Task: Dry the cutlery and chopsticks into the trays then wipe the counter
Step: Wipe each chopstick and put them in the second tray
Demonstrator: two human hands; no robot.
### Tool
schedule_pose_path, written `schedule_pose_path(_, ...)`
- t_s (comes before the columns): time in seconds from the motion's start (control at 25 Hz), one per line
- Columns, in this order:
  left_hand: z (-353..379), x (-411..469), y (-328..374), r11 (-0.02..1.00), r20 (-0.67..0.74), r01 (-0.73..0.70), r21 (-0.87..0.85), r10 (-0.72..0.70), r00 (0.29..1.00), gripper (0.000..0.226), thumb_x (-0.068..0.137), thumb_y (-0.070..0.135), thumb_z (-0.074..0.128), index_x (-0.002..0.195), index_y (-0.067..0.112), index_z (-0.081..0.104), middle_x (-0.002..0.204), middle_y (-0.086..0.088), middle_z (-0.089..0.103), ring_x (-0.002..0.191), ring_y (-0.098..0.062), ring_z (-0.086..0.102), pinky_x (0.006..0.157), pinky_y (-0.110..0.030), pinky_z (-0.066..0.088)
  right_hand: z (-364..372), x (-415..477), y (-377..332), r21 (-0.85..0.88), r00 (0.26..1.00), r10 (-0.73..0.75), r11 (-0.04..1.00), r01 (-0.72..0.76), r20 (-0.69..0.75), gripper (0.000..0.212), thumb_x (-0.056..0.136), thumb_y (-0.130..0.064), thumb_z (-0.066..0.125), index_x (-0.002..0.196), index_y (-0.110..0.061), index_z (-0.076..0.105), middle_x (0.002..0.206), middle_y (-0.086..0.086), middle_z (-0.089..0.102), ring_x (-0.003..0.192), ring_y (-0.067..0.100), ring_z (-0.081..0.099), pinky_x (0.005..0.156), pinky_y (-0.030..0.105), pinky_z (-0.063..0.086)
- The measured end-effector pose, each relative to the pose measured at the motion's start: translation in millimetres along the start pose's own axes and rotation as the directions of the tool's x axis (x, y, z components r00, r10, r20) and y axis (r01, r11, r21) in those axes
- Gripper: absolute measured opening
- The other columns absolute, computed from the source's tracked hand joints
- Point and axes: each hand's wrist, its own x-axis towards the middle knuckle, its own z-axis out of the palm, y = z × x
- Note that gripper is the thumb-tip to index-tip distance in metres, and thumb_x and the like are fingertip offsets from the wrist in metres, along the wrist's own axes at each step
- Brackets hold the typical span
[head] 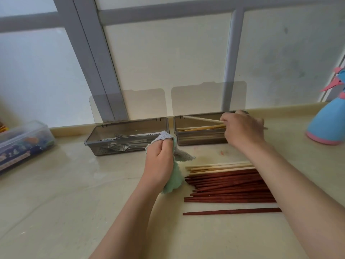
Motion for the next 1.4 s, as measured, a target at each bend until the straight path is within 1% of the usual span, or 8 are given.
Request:
schedule_pose_path(0.16, 1.2, 0.6, -0.5, 1.0, -0.013, 0.0, -0.009, 0.0, 1.0, 0.039, 0.102, 0.013, 0.039, 0.064, 0.006, 0.041, 0.051, 0.005, 0.037, 0.047, -0.005, 0.036, 0.05, -0.022, 0.033, 8.5, 26.2, 6.5, -0.118, 0.994, -0.079, 0.989, 0.087, 0.07, 0.035, 0.096, -0.008, 0.049, 0.108, -0.035, 0.068, 0.107, -0.002, 0.06, 0.105, 0.028, 0.055, 0.105, 0.052, 0.033)
schedule_pose_path(0.32, -0.4, 2.6, -3.3, 1.0, -0.034, -0.005, -0.005, 0.005, 0.999, 0.04, 0.102, 0.015, 0.04, 0.062, 0.014, 0.038, 0.058, 0.001, 0.033, 0.053, -0.01, 0.033, 0.05, -0.024, 0.031, 13.2, 29.6, 3.4, 0.0, 0.977, -0.101, 0.995, 0.103, 0.19, 0.042, 0.099, -0.003, 0.044, 0.122, -0.03, 0.066, 0.131, 0.0, 0.062, 0.126, 0.027, 0.052, 0.117, 0.051, 0.027)
schedule_pose_path(0.56, 0.1, 5.1, -6.4, 1.0, -0.017, -0.02, -0.005, 0.02, 1.0, 0.04, 0.103, 0.016, 0.039, 0.064, 0.006, 0.046, 0.059, -0.003, 0.045, 0.054, -0.012, 0.039, 0.055, -0.03, 0.036, 7.9, -7.9, 4.1, 0.238, 0.988, -0.15, 0.959, 0.157, -0.044, 0.029, 0.099, -0.004, 0.047, 0.117, -0.012, 0.069, 0.115, 0.006, 0.068, 0.109, 0.025, 0.06, 0.095, 0.038, 0.05)
schedule_pose_path(0.8, 2.8, 2.5, -13.0, 0.999, 0.024, -0.034, 0.02, 0.034, 0.999, 0.047, 0.104, 0.019, 0.038, 0.08, -0.017, 0.055, 0.069, -0.023, 0.061, 0.055, -0.014, 0.048, 0.052, -0.019, 0.041, 3.5, -47.8, 3.1, 0.19, 0.833, -0.319, 0.947, 0.26, 0.451, 0.019, 0.098, -0.023, 0.058, 0.11, -0.024, 0.074, 0.103, -0.013, 0.06, 0.098, 0.009, 0.059, 0.086, 0.025, 0.046)
schedule_pose_path(0.96, 4.1, 4.9, -19.0, 0.998, 0.072, -0.043, 0.051, 0.039, 0.997, 0.055, 0.1, 0.027, 0.035, 0.072, -0.007, 0.067, 0.074, -0.019, 0.072, 0.073, -0.034, 0.063, 0.065, -0.034, 0.05, 3.1, -50.5, 0.0, 0.195, 0.83, -0.287, 0.956, 0.218, 0.478, 0.012, 0.099, -0.024, 0.058, 0.098, -0.028, 0.069, 0.104, -0.012, 0.063, 0.095, 0.008, 0.059, 0.087, 0.029, 0.052)
schedule_pose_path(1.12, 4.5, 2.1, -16.0, 0.994, 0.128, -0.061, 0.092, 0.049, 0.991, 0.059, 0.102, 0.022, 0.031, 0.067, 0.016, 0.079, 0.074, -0.009, 0.076, 0.078, -0.027, 0.067, 0.077, -0.036, 0.055, 5.4, -50.7, -3.5, 0.162, 0.825, -0.264, 0.964, 0.211, 0.499, 0.013, 0.1, -0.019, 0.055, 0.092, -0.027, 0.061, 0.101, -0.008, 0.061, 0.09, 0.011, 0.057, 0.084, 0.033, 0.053)
schedule_pose_path(1.32, 4.1, 1.2, -14.8, 0.991, 0.077, -0.063, 0.115, 0.054, 0.996, 0.059, 0.096, 0.034, 0.033, 0.072, -0.005, 0.069, 0.072, -0.023, 0.068, 0.062, -0.03, 0.051, 0.059, -0.035, 0.044, 6.9, -53.0, -3.1, 0.147, 0.821, -0.308, 0.951, 0.271, 0.481, 0.012, 0.101, -0.014, 0.049, 0.096, -0.024, 0.053, 0.098, -0.004, 0.057, 0.085, 0.013, 0.053, 0.078, 0.034, 0.05)
schedule_pose_path(1.4, 3.3, 0.9, -13.3, 0.992, 0.02, -0.064, 0.106, 0.063, 0.998, 0.049, 0.101, 0.026, 0.038, 0.066, -0.005, 0.053, 0.062, -0.013, 0.055, 0.057, -0.02, 0.043, 0.057, -0.036, 0.04, 1.2, -53.9, -3.6, 0.241, 0.865, -0.325, 0.939, 0.247, 0.381, 0.012, 0.105, -0.016, 0.044, 0.097, -0.023, 0.048, 0.091, -0.002, 0.058, 0.078, 0.015, 0.055, 0.071, 0.037, 0.049)
